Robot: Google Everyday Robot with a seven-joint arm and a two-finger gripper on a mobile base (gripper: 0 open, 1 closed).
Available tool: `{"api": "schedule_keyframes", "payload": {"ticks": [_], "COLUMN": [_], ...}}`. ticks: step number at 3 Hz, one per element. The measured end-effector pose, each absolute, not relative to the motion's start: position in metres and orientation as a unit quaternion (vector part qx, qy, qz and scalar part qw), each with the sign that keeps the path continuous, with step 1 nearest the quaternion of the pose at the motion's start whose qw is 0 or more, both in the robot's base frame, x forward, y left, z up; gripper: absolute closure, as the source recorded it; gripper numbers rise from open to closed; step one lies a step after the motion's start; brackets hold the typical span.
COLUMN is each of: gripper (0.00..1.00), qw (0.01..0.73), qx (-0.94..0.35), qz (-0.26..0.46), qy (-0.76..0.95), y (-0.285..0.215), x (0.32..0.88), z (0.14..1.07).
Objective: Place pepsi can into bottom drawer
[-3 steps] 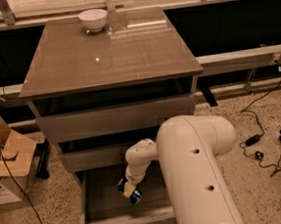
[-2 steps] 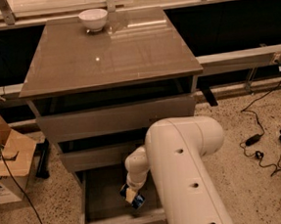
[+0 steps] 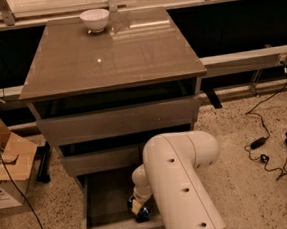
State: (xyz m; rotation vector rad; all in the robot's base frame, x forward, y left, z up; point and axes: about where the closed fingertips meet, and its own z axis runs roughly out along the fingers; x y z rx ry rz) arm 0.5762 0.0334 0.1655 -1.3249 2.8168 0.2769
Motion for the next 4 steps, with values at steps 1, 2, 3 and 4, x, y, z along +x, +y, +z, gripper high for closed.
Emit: {"api": "schedule_keyframes", "payload": {"ticks": [1, 2, 3, 4], "gripper": [0.50, 0.27, 0.00, 0.00], "qw": [-0.006, -0.011, -0.011, -0.011], "qx": [-0.400, -0.392, -0.392, -0.392], "qz": [0.093, 0.097, 0.097, 0.097], "qy": [0.912, 0.915, 0.915, 0.915], "y": [0.0301, 0.0317, 0.0317, 0.0317], "x": [0.5724, 0.5713, 0.5713, 0.5713], "z": [0.1401, 0.1338, 0.1338, 0.1338]}}
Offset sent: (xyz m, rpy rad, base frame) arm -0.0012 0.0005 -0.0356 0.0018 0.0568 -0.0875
